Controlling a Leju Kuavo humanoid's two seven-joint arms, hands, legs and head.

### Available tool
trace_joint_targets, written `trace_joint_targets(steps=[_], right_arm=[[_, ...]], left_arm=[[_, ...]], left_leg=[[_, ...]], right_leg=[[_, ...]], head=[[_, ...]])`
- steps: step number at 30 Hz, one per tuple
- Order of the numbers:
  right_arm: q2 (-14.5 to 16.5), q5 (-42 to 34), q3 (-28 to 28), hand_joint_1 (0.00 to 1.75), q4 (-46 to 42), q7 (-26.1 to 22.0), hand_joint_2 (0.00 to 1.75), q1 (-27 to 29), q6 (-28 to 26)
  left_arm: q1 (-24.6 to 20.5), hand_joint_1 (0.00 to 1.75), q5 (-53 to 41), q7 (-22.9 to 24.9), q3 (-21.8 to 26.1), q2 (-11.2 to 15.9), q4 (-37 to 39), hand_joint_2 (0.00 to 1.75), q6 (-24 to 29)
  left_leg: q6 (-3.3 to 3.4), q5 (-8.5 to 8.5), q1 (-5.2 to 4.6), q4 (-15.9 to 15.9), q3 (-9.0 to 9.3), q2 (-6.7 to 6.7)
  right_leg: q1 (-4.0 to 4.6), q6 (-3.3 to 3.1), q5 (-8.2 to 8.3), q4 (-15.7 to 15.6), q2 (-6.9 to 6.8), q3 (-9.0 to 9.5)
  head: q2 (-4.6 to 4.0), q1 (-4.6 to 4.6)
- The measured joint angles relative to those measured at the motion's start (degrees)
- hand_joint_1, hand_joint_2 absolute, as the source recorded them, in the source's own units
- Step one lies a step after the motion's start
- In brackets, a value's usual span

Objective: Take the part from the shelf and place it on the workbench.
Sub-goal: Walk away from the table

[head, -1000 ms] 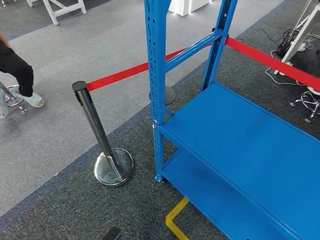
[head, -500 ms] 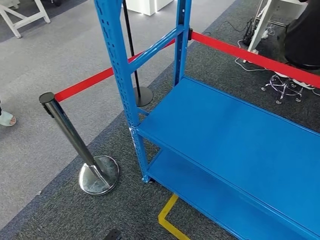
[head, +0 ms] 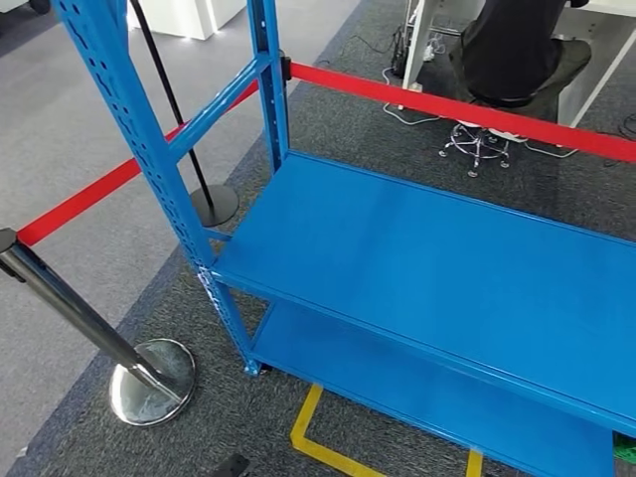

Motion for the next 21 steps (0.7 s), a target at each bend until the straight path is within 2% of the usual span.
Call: trace_joint_targets(steps=[1,2,3,5,6,7,8,9,10,11,13,14,16,17,18,20,21], right_arm=[[-0.1,0.2,0.0,0.0,0.0,0.0,0.0,0.1,0.0],[-0.1,0.3,0.0,0.0,-0.1,0.0,0.0,0.3,-0.1],[-0.1,0.4,0.0,0.0,-0.3,0.0,0.0,0.3,-0.1],[-0.2,0.5,0.0,0.0,-0.6,0.0,0.0,0.4,-0.1],[-0.2,0.4,0.0,0.0,-0.7,0.0,0.0,0.4,0.0],[-0.2,0.4,0.0,0.0,-0.8,0.0,0.0,0.4,0.1],[-0.2,0.3,0.0,0.0,-0.8,0.0,0.0,0.4,0.1],[-0.2,0.1,-0.1,0.0,-0.8,0.0,0.0,0.5,0.1],[-0.2,0.0,-0.1,0.0,-0.8,0.0,0.0,0.5,0.1],[-0.2,-0.1,-0.1,0.0,-0.8,0.0,0.0,0.5,0.1],[-0.1,-0.3,0.0,0.0,-0.8,0.0,0.0,0.4,0.1],[-0.1,-0.3,0.0,0.0,-0.8,0.0,0.0,0.4,0.1],[-0.1,-0.4,0.0,0.0,-0.7,0.1,0.0,0.4,0.0],[-0.1,-0.4,-0.1,0.0,-0.7,0.1,0.0,0.4,0.0],[0.0,-0.4,0.0,0.0,-0.6,0.3,0.0,0.4,-0.1],[0.0,-0.4,0.0,0.0,-0.5,0.5,0.0,0.4,-0.4],[0.0,-0.3,0.0,0.0,-0.4,0.7,0.0,0.4,-0.5]], left_arm=[[0.0,0.0,-0.4,0.0,-0.3,-0.1,0.0,0.0,0.0],[-0.1,0.0,-0.4,0.1,-0.6,-0.1,0.0,0.0,0.1],[0.0,0.0,0.1,0.1,-0.7,-0.2,0.0,0.0,0.1],[0.1,0.0,1.8,0.3,-0.6,-0.2,0.0,0.0,0.2],[0.2,0.0,2.5,0.4,-0.3,-0.1,0.0,0.0,0.1],[0.2,0.0,3.0,0.4,-0.1,-0.1,0.0,0.0,0.1],[0.3,0.0,3.3,0.5,0.2,0.0,0.0,0.0,0.1],[0.3,0.0,3.4,0.6,0.3,0.0,0.0,0.0,0.1],[0.3,0.0,3.4,0.6,0.4,0.0,0.0,0.0,0.1],[0.3,0.0,3.4,0.6,0.4,0.0,0.0,0.0,0.1],[0.4,0.0,3.4,0.7,0.5,0.1,0.0,0.0,0.1],[0.4,0.0,3.4,0.7,0.6,0.1,0.0,0.0,0.1],[0.4,0.0,3.4,0.8,0.7,0.1,0.0,0.0,0.1],[0.4,0.0,3.4,0.8,0.7,0.2,0.0,0.44,0.1],[0.4,0.0,3.3,0.8,0.7,0.2,0.0,0.87,0.1],[0.2,0.0,3.3,0.8,0.7,0.2,0.0,1.75,0.1],[0.1,0.0,3.3,0.8,0.7,0.1,0.0,1.75,0.1]], left_leg=[[0.45,0.17,0.0,-0.1,0.0,0.7],[0.95,0.32,0.01,-0.2,0.04,1.42],[1.39,0.45,0.04,-0.4,0.09,2.21],[1.97,0.44,-0.19,-0.5,0.15,3.83],[2.11,0.38,-0.35,-0.5,0.17,4.71],[2.17,0.32,-0.49,-0.5,0.2,5.6],[2.19,0.25,-0.57,-0.5,0.26,6.47],[2.15,0.16,-0.61,-0.5,0.37,7.27],[2.04,0.03,-0.63,-0.5,0.55,7.99],[1.86,-0.14,-0.69,-0.5,0.8,8.64],[1.29,-0.52,-1.0,-0.4,1.25,9.62],[0.96,-0.58,-1.13,-0.5,1.43,10.04],[0.3,-0.6,-1.17,-0.7,1.74,10.92],[-0.08,-0.85,-1.11,-0.7,1.8,10.69],[-0.44,-1.66,-1.05,0.2,1.52,9.77],[-0.95,-5.0,-0.93,5.6,-0.89,6.85],[-1.06,-6.92,-0.91,9.7,-2.83,5.86]], right_leg=[[-0.13,0.39,0.18,-0.2,0.38,-0.17],[-0.05,0.7,-0.04,0.1,-0.4,-0.48],[0.1,0.91,-0.91,1.4,-1.91,-1.2],[0.42,1.08,-4.47,7.6,-6.07,-4.0],[0.43,1.13,-6.37,11.5,-7.2,-5.83],[0.43,1.15,-7.55,14.6,-7.75,-7.17],[0.43,1.14,-7.69,15.9,-8.01,-7.56],[0.43,1.1,-6.76,14.8,-8.22,-6.73],[0.44,1.03,-5.11,11.6,-8.72,-4.78],[0.51,0.9,-3.53,7.3,-9.92,-2.32],[0.67,0.3,-1.68,1.3,-11.74,1.26],[0.79,-0.09,-1.54,0.3,-12.02,1.79],[0.84,-0.9,-1.37,0.2,-10.78,1.59],[0.75,-1.24,-1.25,0.0,-10.14,1.57],[0.57,-1.58,-1.08,-0.2,-9.51,1.61],[0.28,-2.04,-0.83,-0.4,-8.25,1.61],[0.25,-2.16,-0.78,-0.4,-7.57,1.52]], head=[[0.0,-0.01],[0.0,0.09],[0.0,0.36],[0.0,0.81],[0.0,0.91],[0.0,0.9],[0.0,0.9],[0.0,0.91],[0.0,0.9],[0.0,0.91],[0.0,0.84],[0.0,0.8],[0.0,0.78],[0.0,0.76],[0.0,0.63],[0.0,0.37],[0.0,0.29]])
